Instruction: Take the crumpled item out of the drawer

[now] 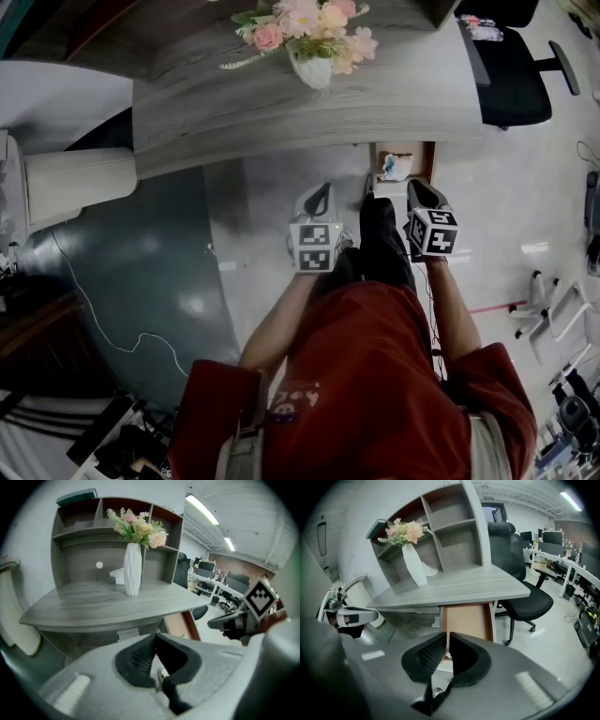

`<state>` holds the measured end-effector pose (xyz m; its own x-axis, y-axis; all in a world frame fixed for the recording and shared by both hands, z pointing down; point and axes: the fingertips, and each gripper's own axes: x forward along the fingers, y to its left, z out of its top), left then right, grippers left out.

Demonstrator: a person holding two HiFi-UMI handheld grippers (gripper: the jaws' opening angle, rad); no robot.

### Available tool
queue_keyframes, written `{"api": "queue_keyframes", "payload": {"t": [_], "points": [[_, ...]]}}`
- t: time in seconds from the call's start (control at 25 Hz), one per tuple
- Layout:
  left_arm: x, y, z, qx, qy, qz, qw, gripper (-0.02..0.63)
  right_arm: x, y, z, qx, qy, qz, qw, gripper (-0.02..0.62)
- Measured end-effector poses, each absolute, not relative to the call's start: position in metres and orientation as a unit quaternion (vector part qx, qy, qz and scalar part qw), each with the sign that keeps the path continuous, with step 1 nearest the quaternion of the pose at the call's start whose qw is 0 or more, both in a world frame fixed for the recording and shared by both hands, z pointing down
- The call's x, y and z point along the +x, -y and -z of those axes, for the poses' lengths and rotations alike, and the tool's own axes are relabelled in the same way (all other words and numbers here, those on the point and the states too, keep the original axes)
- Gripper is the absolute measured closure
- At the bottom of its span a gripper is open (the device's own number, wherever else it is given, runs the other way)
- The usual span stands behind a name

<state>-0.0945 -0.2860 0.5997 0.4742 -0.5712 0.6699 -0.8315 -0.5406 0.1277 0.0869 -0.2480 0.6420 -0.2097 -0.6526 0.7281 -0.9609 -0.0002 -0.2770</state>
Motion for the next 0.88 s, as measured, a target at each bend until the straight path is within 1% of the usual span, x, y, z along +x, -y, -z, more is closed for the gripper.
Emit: {"api": "queue_keyframes", "payload": {"t": [0.28,0.64,0.88], "points": [[-0.075,0.299,-0.63,0.829,0.409,-0.304,0.229,0.609,0.088,0.259,-0.685,0.578,0.675,-0.406,0.213,0.539],[-0.067,0.305,-0.682,0.82,0.401,-0.324,0.248,0.609,0.089,0.269,-0.75,0.558,0.661,-0.439,0.245,0.446],[-0.064,0.308,-0.709,0.816,0.394,-0.339,0.254,0.609,0.095,0.281,-0.784,0.554,0.651,-0.448,0.262,0.414]]}}
